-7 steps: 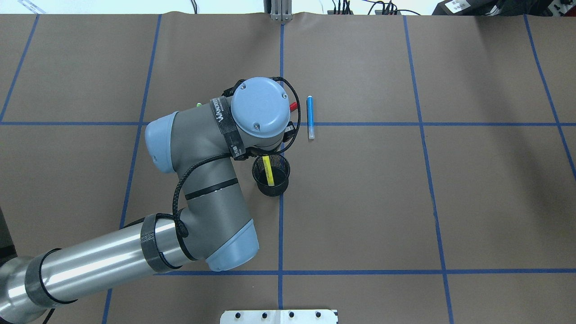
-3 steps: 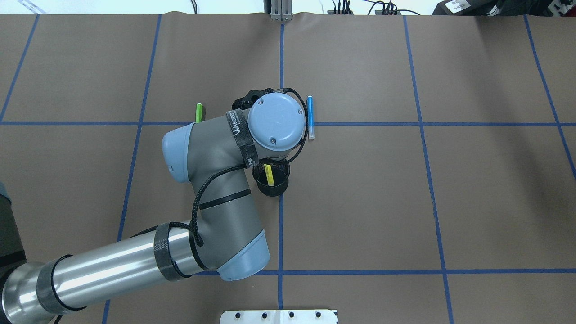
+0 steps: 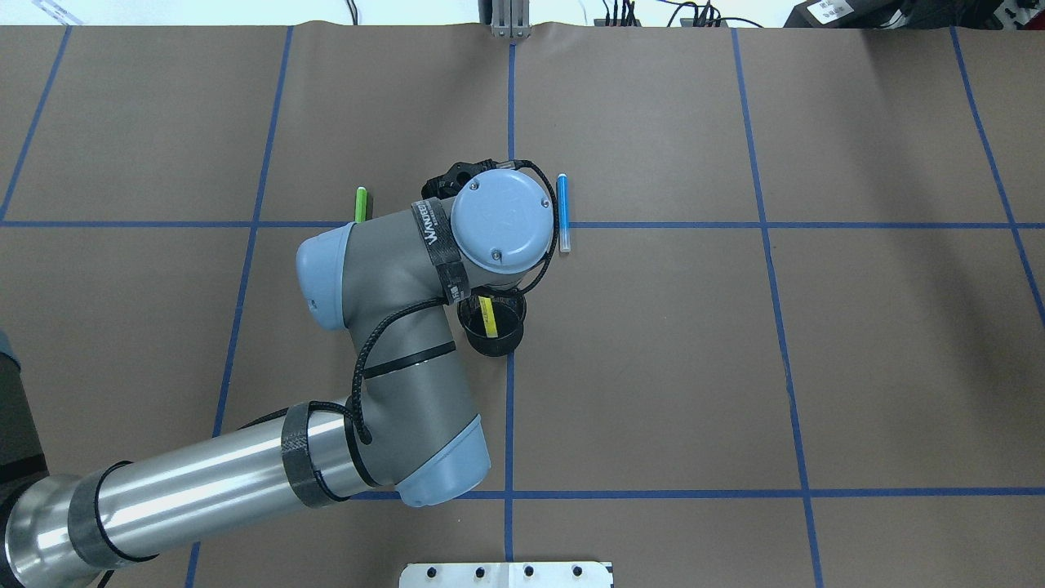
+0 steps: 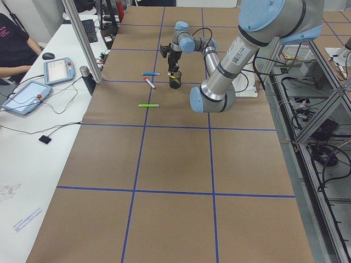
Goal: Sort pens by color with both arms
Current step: 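Grasp the yellow marker in the cup with the left gripper and lift, then lay the yellow marker beside the green marker with the left gripper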
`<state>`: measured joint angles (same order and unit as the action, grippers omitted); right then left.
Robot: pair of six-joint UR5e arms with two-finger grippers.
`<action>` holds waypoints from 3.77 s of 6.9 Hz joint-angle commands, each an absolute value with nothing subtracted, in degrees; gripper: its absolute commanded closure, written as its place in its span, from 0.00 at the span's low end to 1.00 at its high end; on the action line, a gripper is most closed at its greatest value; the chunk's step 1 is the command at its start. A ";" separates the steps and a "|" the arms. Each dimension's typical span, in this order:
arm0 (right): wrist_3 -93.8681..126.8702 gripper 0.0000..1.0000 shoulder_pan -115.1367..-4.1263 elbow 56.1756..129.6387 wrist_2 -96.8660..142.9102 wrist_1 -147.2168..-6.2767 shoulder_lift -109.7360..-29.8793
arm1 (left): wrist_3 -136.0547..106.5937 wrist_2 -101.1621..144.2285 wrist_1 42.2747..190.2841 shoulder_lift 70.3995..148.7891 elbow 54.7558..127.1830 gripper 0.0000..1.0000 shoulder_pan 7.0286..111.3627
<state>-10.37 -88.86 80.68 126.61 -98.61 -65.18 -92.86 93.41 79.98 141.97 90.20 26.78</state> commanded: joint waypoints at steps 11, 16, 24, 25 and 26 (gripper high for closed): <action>-10.37 0.01 -88.77 80.60 126.56 -98.61 -65.04 | -90.97 93.25 80.42 141.33 90.00 0.75 27.42; -10.37 0.01 -88.68 80.60 126.65 -98.70 -64.95 | -85.02 97.27 68.87 141.15 104.36 0.82 29.69; -10.28 0.01 -88.68 80.60 126.91 -98.61 -65.30 | -43.13 122.42 64.68 139.04 91.81 0.82 58.70; -10.37 0.01 -88.68 80.68 127.18 -98.61 -65.39 | -38.11 123.48 66.34 140.52 84.97 0.82 59.58; -10.37 0.01 -88.68 80.68 127.26 -98.61 -65.39 | -36.14 123.66 71.14 141.49 77.86 0.82 59.94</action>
<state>-10.34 -88.68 80.66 127.10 -98.62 -65.35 -40.34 122.93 66.89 140.25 86.32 59.05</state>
